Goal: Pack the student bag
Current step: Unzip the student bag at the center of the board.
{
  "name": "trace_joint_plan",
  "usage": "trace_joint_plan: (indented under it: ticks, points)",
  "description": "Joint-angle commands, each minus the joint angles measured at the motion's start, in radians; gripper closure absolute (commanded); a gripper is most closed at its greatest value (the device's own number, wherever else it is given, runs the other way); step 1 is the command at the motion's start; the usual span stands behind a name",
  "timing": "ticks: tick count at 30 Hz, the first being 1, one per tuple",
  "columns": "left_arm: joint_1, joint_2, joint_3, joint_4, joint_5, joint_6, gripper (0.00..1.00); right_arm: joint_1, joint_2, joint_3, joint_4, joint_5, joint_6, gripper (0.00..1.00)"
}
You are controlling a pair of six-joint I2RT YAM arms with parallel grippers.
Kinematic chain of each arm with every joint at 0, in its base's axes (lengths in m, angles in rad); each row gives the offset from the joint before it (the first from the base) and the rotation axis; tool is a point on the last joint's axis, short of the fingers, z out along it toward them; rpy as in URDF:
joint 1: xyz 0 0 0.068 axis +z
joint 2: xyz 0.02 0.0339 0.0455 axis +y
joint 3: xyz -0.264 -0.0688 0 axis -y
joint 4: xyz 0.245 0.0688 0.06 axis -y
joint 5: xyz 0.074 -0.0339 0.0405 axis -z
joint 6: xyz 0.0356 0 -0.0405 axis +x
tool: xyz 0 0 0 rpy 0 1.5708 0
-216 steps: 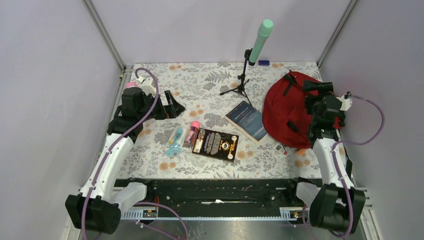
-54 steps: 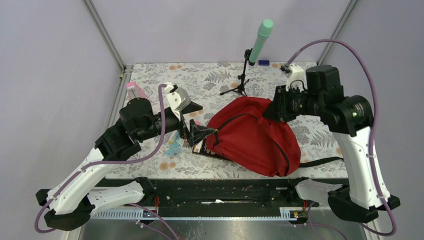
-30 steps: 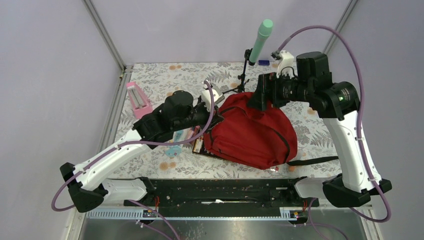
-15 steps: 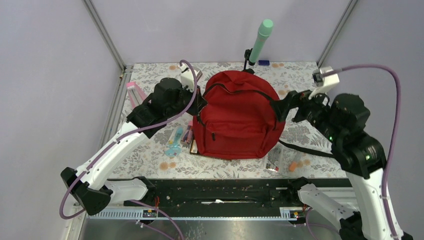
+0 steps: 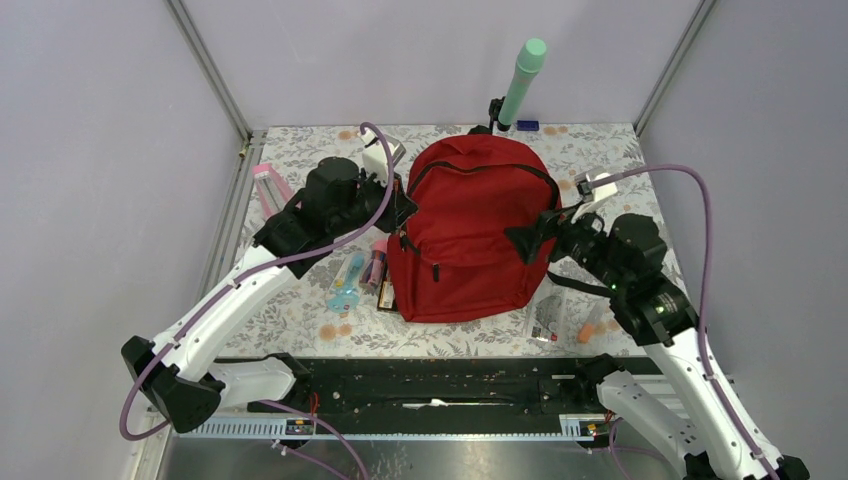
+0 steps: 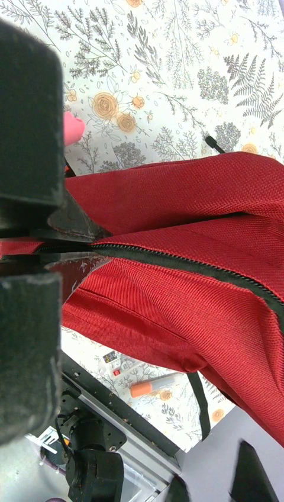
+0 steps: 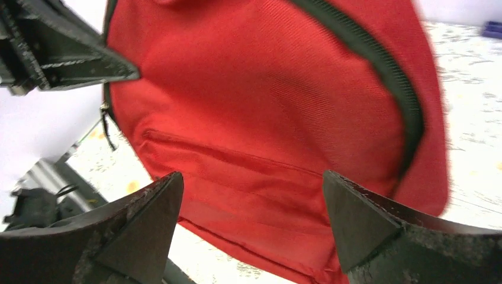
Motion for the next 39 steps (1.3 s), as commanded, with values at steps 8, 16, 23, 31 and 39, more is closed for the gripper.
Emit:
trace_joint_plan:
  ticks: [8, 16, 23, 31, 39]
  points:
    - [0.008, -0.062, -0.053, 0.141, 0.077, 0.016, 1.0, 0.239, 0.091, -0.067, 0.322, -0.074, 0.118, 0.18]
    - [0.008, -0.079, -0.084, 0.167, 0.098, 0.03, 1.0, 0.536, 0.305, 0.013, 0.382, 0.108, 0.056, 0.24]
    - [0.007, -0.09, -0.097, 0.172, 0.101, 0.031, 1.0, 0.607, 0.419, 0.05, 0.389, 0.238, 0.055, 0.27]
    - [0.007, -0.1, -0.103, 0.172, 0.103, 0.034, 1.0, 0.62, 0.474, 0.069, 0.403, 0.278, 0.063, 0.48]
    - [0.009, -0.104, -0.104, 0.174, 0.103, 0.037, 1.0, 0.623, 0.497, 0.103, 0.39, 0.308, 0.016, 0.74]
